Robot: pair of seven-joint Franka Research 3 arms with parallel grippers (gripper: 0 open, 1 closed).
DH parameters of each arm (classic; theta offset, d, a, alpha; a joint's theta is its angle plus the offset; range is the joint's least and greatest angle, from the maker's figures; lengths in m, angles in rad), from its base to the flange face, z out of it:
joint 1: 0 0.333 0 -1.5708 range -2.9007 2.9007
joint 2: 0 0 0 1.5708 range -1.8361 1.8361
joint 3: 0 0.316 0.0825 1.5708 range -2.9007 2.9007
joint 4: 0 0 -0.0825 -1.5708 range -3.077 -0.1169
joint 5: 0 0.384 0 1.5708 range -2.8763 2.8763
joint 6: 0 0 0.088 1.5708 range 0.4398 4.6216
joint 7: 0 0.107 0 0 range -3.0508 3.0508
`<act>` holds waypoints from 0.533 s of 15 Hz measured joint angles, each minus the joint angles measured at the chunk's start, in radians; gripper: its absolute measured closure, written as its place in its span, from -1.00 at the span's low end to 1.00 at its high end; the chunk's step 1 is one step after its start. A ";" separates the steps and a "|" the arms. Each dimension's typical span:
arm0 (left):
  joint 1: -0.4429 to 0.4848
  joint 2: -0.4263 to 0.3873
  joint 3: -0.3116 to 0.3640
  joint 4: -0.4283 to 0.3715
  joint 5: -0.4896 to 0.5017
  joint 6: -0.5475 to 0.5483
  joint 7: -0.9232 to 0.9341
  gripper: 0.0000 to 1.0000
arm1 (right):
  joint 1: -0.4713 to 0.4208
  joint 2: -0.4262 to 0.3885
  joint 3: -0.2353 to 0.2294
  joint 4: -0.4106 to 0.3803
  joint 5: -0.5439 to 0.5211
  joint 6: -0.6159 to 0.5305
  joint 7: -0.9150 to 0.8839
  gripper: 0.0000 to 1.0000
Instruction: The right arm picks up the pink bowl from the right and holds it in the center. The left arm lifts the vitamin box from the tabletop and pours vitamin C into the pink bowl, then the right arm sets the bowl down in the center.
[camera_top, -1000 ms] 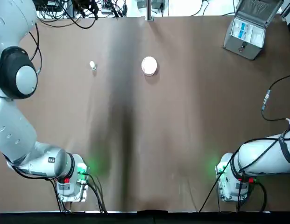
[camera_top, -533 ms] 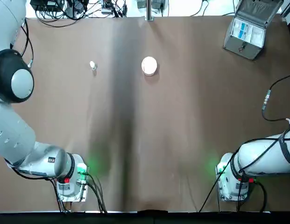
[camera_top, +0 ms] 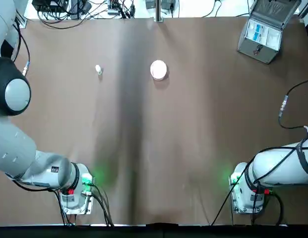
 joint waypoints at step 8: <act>0.073 -0.036 -0.004 0.000 -0.006 -0.057 -0.117 -1.00 | 0.000 0.000 0.000 0.000 0.000 -0.002 0.000 -0.97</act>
